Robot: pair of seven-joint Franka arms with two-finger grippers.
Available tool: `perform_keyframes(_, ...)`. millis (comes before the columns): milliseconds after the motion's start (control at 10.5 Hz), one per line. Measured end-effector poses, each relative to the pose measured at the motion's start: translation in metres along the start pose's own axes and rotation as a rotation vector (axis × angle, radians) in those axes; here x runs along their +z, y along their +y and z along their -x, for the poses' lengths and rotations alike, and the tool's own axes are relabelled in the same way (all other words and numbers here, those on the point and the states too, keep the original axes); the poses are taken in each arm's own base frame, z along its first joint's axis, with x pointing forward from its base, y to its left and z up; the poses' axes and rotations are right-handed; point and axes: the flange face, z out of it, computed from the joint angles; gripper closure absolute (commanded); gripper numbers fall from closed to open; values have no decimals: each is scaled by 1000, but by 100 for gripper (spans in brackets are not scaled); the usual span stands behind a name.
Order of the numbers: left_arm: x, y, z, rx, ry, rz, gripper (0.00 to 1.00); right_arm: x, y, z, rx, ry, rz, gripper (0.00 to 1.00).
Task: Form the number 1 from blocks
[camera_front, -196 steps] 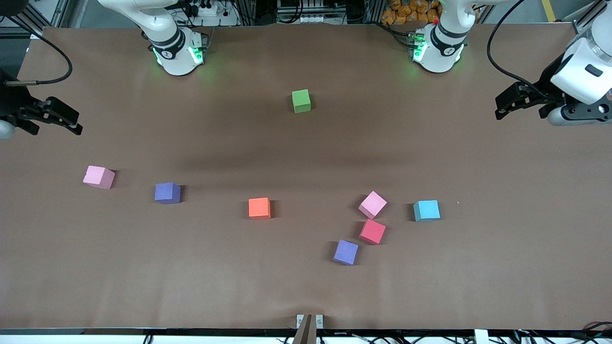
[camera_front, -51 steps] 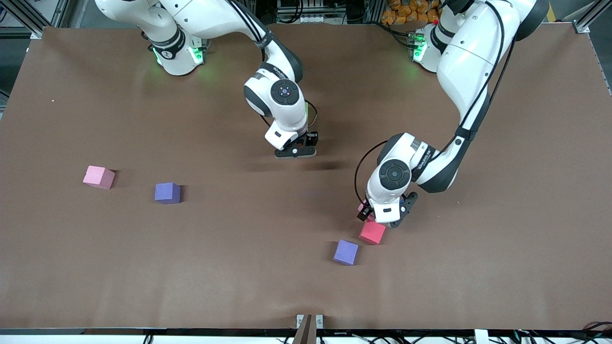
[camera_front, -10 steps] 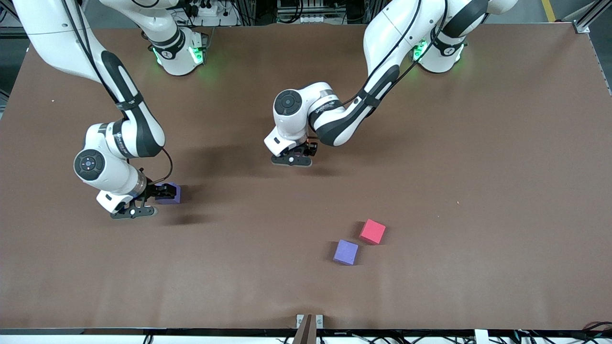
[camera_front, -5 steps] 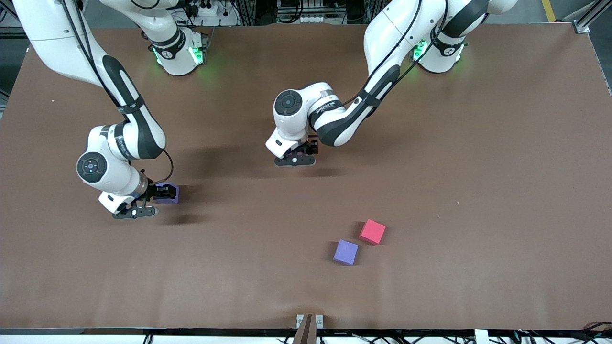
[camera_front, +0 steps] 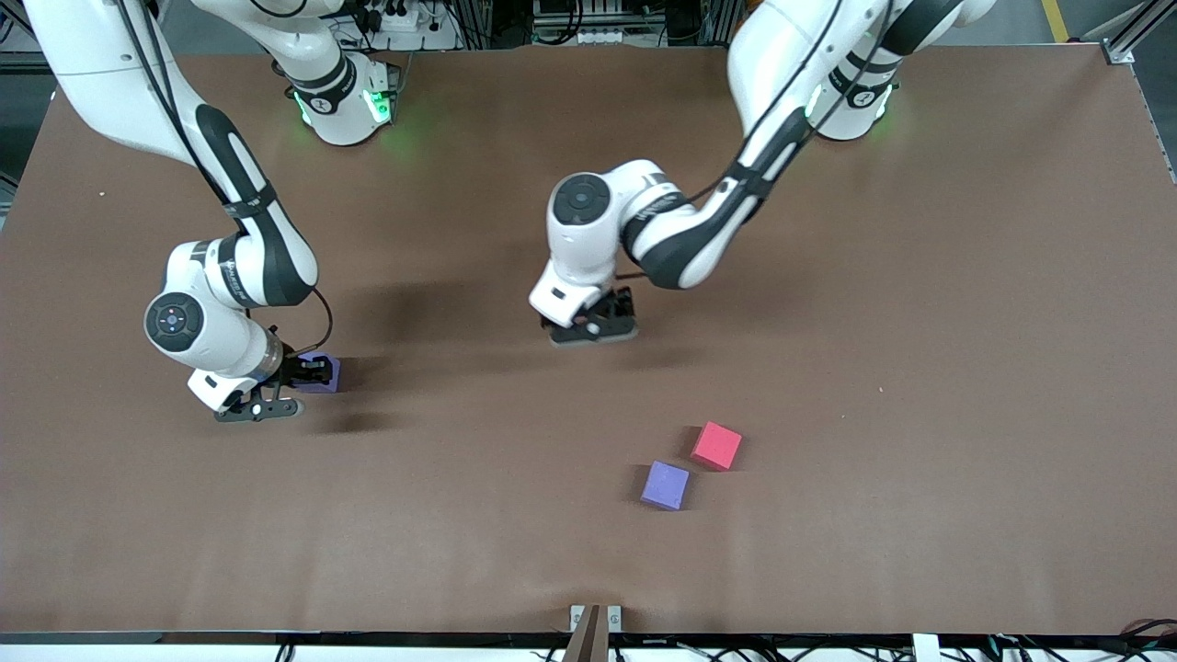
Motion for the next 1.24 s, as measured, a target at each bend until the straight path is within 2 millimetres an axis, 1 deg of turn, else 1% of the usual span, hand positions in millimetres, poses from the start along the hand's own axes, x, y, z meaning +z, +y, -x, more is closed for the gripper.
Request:
perform_keyframes(95, -19, -22, -36, -52, 30, 6, 0, -26, -8, -4, -14, 29, 2, 100)
perform_keyframes(191, -30, -46, -66, -94, 44, -3, 0, -53, -22, -5, -34, 62, 5, 100)
perform_keyframes(286, -37, -71, -90, -117, 43, -29, 0, -75, -41, -5, -44, 85, 5, 100)
perform_keyframes(382, -44, -96, -111, -136, 39, -58, 0, -94, -63, -5, -31, 92, 4, 100)
perform_keyframes(477, -51, -120, -131, -162, 37, -78, 0, -108, -89, -6, -4, 92, 1, 100)
perform_keyframes(573, -60, -145, -151, -201, 41, -90, 0, -118, -120, -6, 32, 100, -5, 100)
perform_keyframes(668, -67, -175, -172, -258, 30, -102, 0, -123, -151, -4, 64, 111, -14, 100)
perform_keyframes(763, -72, -210, -189, -330, -11, -127, 0, -127, -181, 0, 89, 117, -22, 100)
perform_keyframes(859, -77, -251, -203, -397, -82, -168, 0, -127, -213, 4, 118, 121, -31, 100)
perform_keyframes(954, -82, -288, -209, -445, -168, -202, 0, -124, -249, 8, 155, 120, -42, 100)
perform_keyframes(1050, -84, -313, -210, -487, -237, -214, 0, -117, -283, 10, 192, 117, -51, 100)
perform_keyframes(1145, -85, -335, -206, -531, -292, -211, 0, -106, -319, 13, 226, 111, -61, 100)
perform_keyframes(1240, -89, -355, -196, -555, -337, -195, 0, -93, -353, 15, 251, 105, -67, 100)
